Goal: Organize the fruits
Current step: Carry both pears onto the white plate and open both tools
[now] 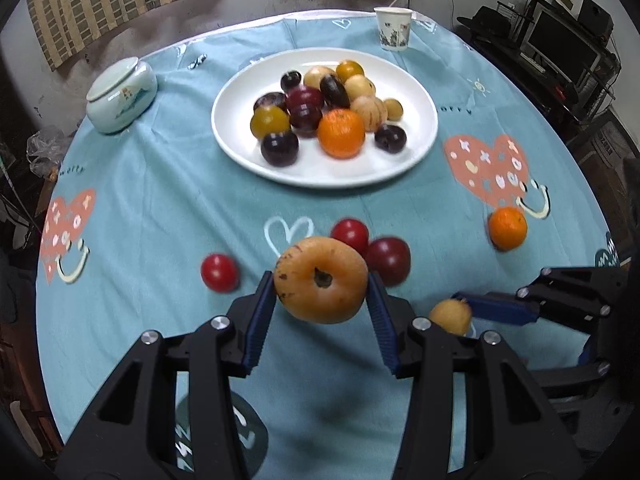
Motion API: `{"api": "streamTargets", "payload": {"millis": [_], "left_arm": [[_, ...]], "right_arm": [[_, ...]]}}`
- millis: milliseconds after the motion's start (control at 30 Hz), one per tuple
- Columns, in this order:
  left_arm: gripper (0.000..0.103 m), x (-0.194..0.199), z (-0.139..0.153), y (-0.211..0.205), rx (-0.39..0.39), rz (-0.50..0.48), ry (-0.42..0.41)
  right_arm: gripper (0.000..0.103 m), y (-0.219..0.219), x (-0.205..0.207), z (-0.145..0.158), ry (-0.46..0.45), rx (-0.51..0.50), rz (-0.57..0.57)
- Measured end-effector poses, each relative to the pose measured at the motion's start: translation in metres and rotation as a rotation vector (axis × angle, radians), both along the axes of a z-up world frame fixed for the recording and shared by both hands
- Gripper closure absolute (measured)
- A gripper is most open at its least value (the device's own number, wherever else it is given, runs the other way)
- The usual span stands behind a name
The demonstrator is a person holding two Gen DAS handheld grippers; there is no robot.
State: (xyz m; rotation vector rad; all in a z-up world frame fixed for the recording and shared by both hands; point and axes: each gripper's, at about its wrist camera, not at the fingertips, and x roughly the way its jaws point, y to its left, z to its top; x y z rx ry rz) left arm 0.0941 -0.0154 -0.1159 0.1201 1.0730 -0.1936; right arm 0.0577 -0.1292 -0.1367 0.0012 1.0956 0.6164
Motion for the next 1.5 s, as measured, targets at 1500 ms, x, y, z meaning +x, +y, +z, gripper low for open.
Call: {"api": "streamTargets", "payload": {"millis": [1500], "left_arm": [[0.056, 0.163, 0.009, -0.010, 0.039, 0.046, -0.103]], "right_arm": [[0.075, -0.018, 0.210, 0.032, -0.175, -0.008, -0.149]]}}
